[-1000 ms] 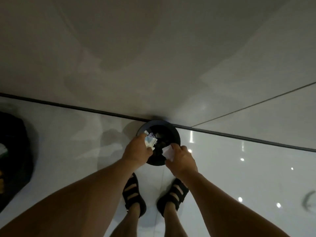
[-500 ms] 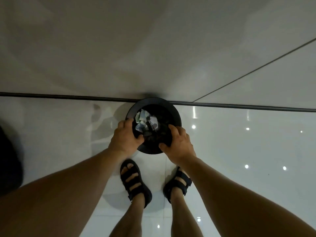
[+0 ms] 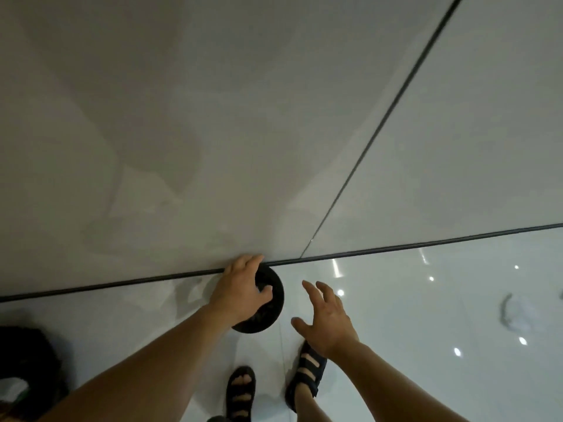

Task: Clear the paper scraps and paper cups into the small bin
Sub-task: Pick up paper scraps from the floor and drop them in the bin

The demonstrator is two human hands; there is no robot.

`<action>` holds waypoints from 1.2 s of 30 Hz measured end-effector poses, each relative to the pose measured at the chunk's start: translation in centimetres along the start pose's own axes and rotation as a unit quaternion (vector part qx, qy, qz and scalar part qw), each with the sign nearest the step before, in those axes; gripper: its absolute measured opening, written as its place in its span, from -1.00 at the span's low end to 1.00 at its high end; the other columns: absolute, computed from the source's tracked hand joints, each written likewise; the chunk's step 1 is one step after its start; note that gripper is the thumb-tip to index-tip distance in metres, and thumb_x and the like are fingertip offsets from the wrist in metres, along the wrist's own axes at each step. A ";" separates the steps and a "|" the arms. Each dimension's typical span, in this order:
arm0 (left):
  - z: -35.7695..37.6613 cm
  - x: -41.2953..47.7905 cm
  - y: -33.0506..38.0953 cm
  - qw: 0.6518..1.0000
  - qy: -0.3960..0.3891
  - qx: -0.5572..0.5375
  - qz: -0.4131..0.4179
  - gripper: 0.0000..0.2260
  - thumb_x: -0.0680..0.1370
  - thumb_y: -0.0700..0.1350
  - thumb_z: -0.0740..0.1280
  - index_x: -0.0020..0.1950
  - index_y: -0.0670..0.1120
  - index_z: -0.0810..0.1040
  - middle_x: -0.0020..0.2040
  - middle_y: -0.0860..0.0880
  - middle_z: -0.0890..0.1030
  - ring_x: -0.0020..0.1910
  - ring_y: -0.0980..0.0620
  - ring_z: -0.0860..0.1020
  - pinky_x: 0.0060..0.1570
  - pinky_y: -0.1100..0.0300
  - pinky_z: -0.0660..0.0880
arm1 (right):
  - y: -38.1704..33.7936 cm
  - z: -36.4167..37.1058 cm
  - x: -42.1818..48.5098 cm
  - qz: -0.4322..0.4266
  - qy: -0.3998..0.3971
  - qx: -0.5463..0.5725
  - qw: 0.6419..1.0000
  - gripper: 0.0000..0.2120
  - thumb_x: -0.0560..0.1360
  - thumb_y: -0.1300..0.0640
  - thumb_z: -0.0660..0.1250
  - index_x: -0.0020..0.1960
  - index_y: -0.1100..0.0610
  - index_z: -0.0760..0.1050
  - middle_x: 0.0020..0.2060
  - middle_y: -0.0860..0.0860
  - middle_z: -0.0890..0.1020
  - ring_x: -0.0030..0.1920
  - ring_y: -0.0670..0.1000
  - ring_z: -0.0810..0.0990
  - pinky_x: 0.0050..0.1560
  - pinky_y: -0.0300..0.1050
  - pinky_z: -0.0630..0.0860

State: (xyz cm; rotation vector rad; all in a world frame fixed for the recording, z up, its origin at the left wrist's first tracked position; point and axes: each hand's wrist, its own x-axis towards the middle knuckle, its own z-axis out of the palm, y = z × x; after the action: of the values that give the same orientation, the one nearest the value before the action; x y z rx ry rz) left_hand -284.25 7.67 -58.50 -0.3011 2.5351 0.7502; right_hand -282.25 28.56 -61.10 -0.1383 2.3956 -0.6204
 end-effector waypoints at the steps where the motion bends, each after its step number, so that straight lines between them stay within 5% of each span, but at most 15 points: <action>1: -0.9 -0.9 1.5 1.000 -0.006 0.011 0.013 -0.35 0.51 0.12 0.31 0.53 0.03 0.14 0.52 0.01 0.16 0.48 -0.04 0.14 0.43 0.04 0.20 | -0.1 -1.3 -1.6 0.009 0.015 0.006 1.000 -0.23 0.50 -0.25 0.29 0.55 -0.18 -0.06 0.56 -0.05 0.00 0.53 0.05 0.05 0.40 0.02 0.29; 18: -5.9 -16.2 21.1 0.945 -0.080 0.146 0.283 -0.35 0.52 0.20 0.25 0.54 0.05 0.13 0.52 -0.01 0.17 0.49 -0.04 0.08 0.44 0.04 0.17 | 0.9 -10.7 -29.0 0.217 0.251 0.100 0.938 -0.20 0.49 -0.24 0.29 0.57 -0.15 -0.06 0.57 -0.03 -0.04 0.55 0.05 -0.06 0.44 0.04 0.27; 27: 1.2 -24.2 34.4 0.889 -0.123 0.208 0.389 -0.35 0.52 0.17 0.25 0.54 0.03 0.11 0.52 -0.01 0.15 0.49 -0.06 0.09 0.43 0.02 0.18 | 10.8 -13.7 -40.7 0.297 0.361 0.151 0.871 -0.21 0.48 -0.24 0.30 0.57 -0.13 -0.02 0.57 -0.02 -0.03 0.55 0.06 -0.04 0.45 0.06 0.25; 36: 13.4 -32.3 46.9 0.867 -0.146 0.225 0.420 -0.36 0.51 0.16 0.27 0.53 0.04 0.14 0.51 -0.01 0.17 0.49 -0.06 0.12 0.41 0.00 0.22 | 24.4 -14.3 -51.3 0.350 0.382 0.176 0.837 -0.21 0.48 -0.23 0.29 0.57 -0.13 -0.02 0.57 -0.01 -0.04 0.55 0.07 -0.05 0.42 0.08 0.27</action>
State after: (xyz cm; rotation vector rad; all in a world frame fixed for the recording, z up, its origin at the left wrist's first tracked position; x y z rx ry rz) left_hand -266.99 56.26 -30.89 1.0518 2.3814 0.3963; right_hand -249.57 68.66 -33.55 1.3154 2.6951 -0.8239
